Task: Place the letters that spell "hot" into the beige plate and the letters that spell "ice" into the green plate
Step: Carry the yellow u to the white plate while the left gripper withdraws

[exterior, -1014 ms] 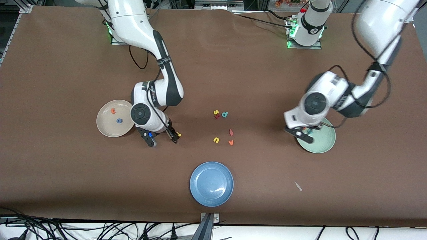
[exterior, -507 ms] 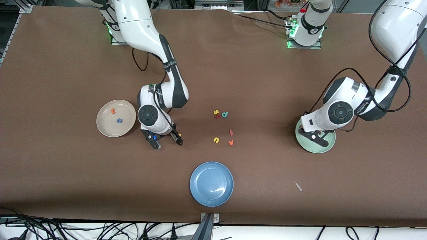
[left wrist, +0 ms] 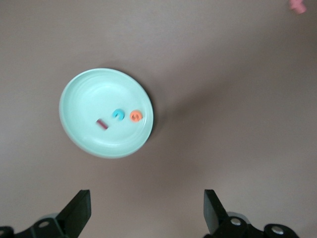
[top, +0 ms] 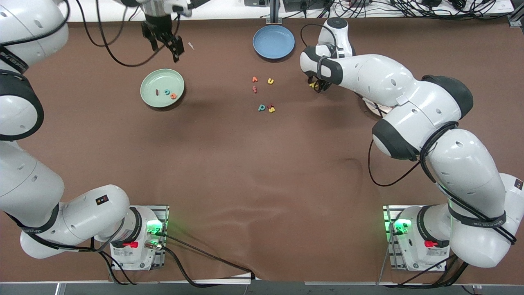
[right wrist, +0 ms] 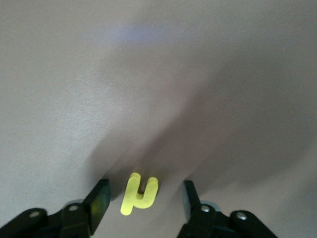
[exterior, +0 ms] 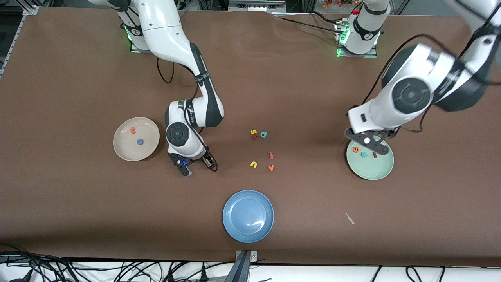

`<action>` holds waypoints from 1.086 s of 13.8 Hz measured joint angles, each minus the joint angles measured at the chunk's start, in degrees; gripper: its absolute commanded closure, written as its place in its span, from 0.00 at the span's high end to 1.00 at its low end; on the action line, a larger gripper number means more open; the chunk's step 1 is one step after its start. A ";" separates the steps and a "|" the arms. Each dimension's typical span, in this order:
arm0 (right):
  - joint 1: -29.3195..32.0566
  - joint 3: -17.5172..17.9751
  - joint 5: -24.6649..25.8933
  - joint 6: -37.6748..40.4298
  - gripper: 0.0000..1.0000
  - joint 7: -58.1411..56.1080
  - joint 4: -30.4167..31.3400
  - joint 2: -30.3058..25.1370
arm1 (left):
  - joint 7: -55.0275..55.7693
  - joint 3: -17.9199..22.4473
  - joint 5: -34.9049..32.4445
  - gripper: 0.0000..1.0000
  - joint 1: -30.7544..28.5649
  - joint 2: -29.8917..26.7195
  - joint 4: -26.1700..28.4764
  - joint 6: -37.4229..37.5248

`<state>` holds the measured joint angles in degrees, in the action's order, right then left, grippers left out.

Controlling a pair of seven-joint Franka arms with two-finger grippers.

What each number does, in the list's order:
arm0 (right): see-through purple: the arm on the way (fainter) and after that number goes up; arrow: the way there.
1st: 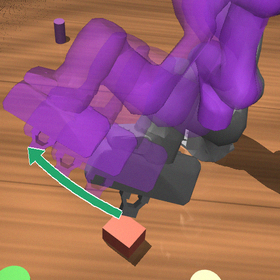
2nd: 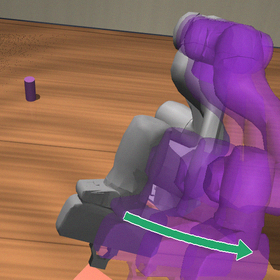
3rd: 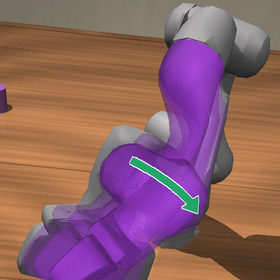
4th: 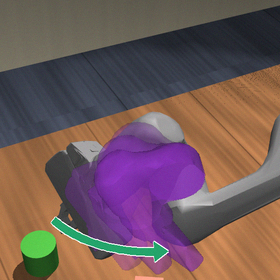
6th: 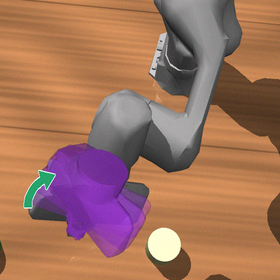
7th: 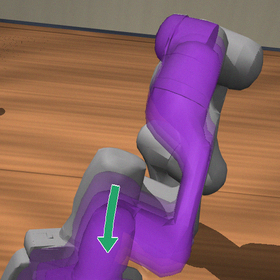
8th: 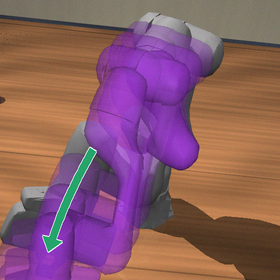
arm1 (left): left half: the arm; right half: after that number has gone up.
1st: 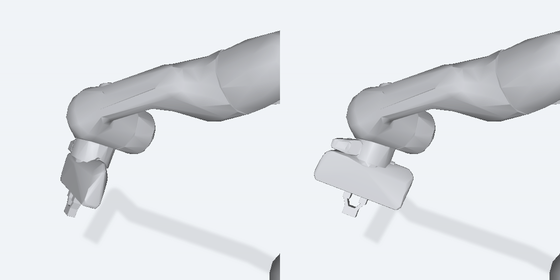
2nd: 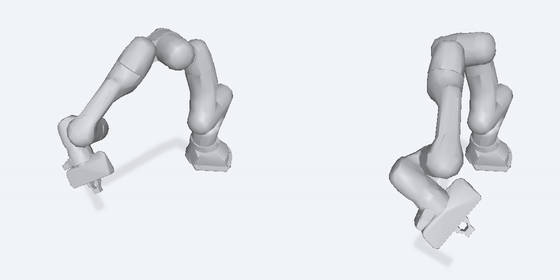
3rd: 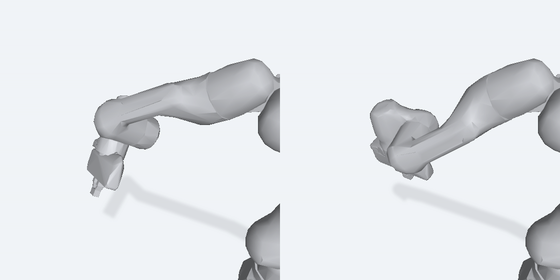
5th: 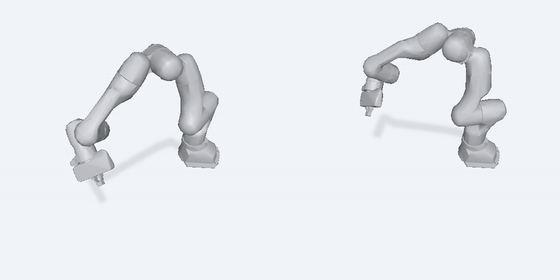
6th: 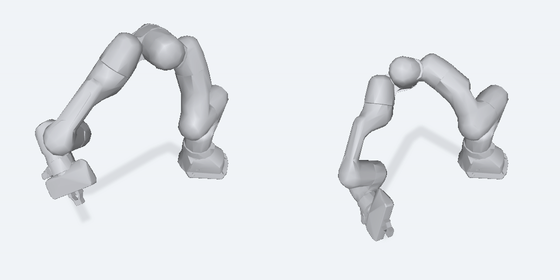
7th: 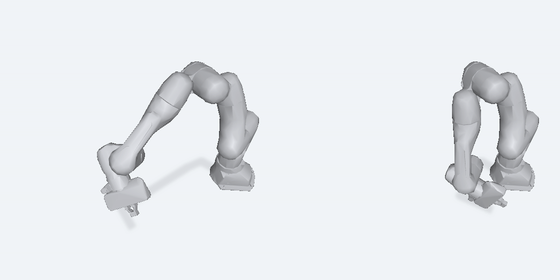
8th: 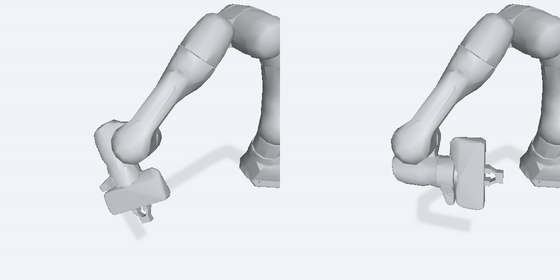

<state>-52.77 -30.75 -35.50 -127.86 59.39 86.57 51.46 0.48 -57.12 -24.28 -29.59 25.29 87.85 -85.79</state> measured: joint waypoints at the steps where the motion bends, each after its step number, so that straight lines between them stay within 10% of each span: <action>1: -0.06 0.19 0.00 0.00 0.52 0.00 -0.13 0.00 | 0.00 -0.63 0.21 1.00 -0.02 -0.55 -4.04 3.81; 8: -0.33 0.29 -0.02 0.02 0.00 0.07 -0.63 -0.10 | -0.38 2.74 1.96 1.00 1.62 -3.36 -16.90 17.29; 12: -0.33 0.26 -0.03 0.07 0.00 0.08 -0.64 -0.10 | -0.37 25.74 17.57 1.00 14.12 -11.47 -15.58 13.45; 15: -0.35 -1.23 1.11 3.02 0.00 -1.68 -1.24 -0.13 | -0.59 40.56 23.55 1.00 22.13 -19.01 -4.11 3.18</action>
<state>-53.12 -31.98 -34.39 -124.85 57.71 85.33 51.34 -0.10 -16.56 -0.73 -7.45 6.27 83.75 -82.61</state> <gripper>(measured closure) 0.749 0.000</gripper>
